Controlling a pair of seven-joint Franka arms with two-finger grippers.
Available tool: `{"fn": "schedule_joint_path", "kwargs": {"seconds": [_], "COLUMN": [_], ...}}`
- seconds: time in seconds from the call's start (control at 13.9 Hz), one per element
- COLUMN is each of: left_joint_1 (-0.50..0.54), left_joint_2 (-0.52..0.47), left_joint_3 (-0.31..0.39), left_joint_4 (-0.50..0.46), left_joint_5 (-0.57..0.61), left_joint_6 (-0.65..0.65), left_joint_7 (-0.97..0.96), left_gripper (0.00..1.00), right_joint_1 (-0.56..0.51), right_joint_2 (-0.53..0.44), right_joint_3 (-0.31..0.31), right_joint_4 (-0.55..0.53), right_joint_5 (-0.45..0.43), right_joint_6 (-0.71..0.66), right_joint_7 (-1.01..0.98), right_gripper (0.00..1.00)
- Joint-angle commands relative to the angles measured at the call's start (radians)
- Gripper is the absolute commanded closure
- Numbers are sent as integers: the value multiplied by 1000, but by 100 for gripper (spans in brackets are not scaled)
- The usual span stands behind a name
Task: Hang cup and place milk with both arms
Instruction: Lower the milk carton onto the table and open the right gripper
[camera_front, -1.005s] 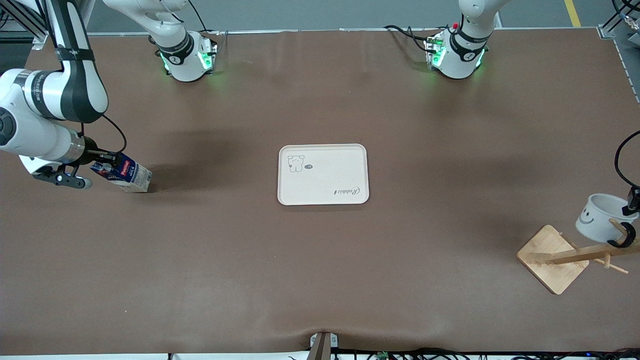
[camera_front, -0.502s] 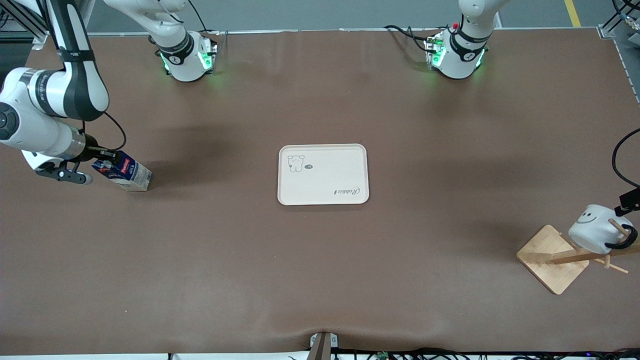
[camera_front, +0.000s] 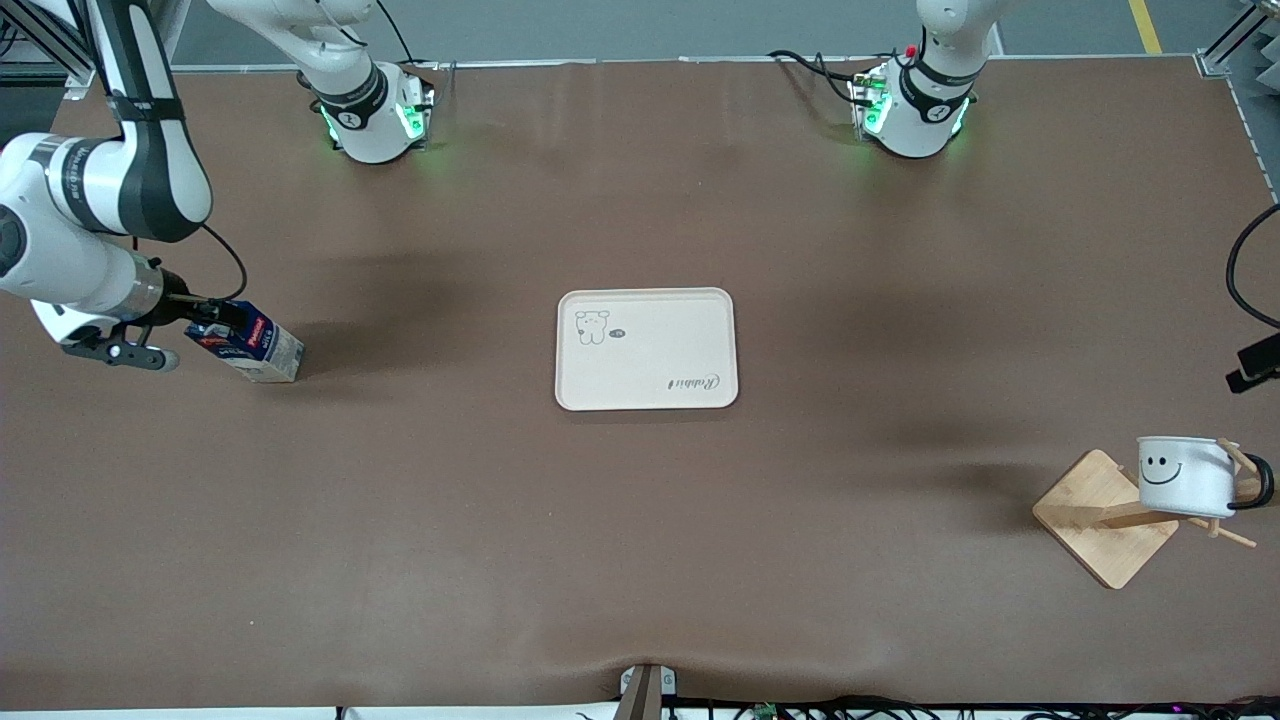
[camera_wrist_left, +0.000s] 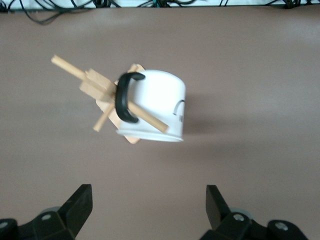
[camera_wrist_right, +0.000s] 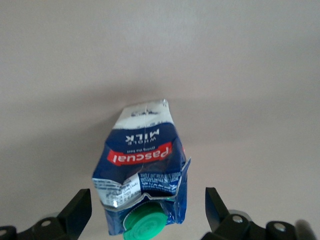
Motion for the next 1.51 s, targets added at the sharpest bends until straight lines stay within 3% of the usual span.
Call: {"fn": "schedule_joint_path", "kwargs": {"seconds": [0.0, 0.22, 0.36, 0.5, 0.57, 0.72, 0.93, 1.44], "left_joint_1": [5, 5, 5, -21, -93, -233, -374, -577], "left_joint_2": [-47, -74, -77, -112, -127, -167, -228, -343], "left_joint_3": [-21, -29, -79, -78, -31, 128, 228, 438], "left_joint_4": [-12, -7, -7, -10, -17, -23, -44, -158], "left_joint_5": [-4, -2, 4, -7, 4, -7, -9, -39], "left_joint_6": [-58, -69, -68, -71, -89, -158, -245, -258], "left_joint_7": [-60, -50, -53, -57, -65, -66, -173, -215], "left_gripper": [0, 0, 0, 0, 0, 0, 0, 0], "right_joint_1": [-16, 13, 6, -16, -8, -16, -56, -96], "right_joint_2": [2, 27, 39, 120, 127, 130, 131, 75], "right_joint_3": [20, 23, 21, 21, 20, 20, 17, 20], "right_joint_4": [112, 309, 386, 536, 604, 678, 778, 737], "right_joint_5": [-11, 53, 175, 281, 277, 272, 269, 311], "right_joint_6": [-96, -302, -301, -313, -342, -456, -488, -705], "right_joint_7": [-24, -58, -54, -64, -58, -51, -55, -52], "right_gripper": [0, 0, 0, 0, 0, 0, 0, 0]}}
